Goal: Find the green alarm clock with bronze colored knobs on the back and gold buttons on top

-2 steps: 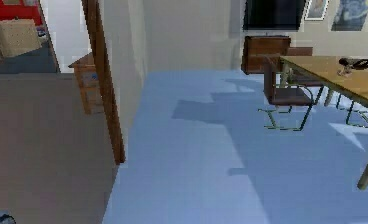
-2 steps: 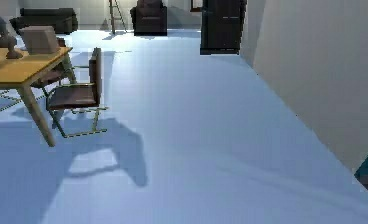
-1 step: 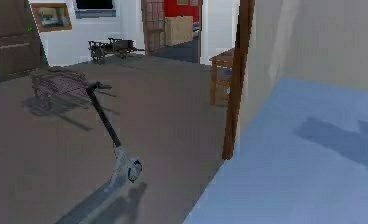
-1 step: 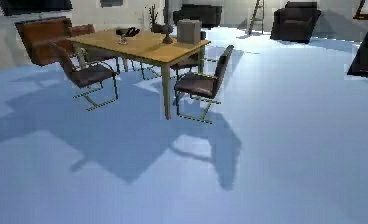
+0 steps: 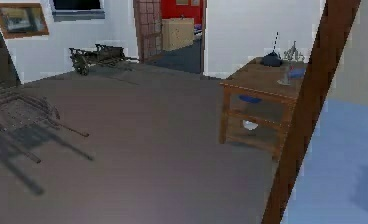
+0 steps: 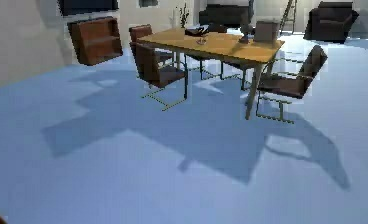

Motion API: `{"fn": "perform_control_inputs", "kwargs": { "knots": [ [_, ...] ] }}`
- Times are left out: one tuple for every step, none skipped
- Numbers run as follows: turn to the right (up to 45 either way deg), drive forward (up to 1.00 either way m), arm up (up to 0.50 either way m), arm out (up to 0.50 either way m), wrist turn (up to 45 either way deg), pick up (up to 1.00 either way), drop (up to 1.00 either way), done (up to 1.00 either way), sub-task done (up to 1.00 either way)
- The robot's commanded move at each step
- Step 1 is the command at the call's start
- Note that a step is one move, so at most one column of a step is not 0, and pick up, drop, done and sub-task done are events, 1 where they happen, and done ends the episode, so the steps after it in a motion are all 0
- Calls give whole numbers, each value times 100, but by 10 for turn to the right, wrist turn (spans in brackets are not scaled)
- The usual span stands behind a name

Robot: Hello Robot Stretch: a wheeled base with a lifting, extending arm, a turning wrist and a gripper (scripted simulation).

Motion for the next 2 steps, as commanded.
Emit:
{"fn": "perform_control_inputs", "kwargs": {
  "knots": [
    [0, 100, 0, 0, 0, 0, 0, 0, 0],
    [0, 100, 0, 0, 0, 0, 0, 0, 0]
  ]
}}
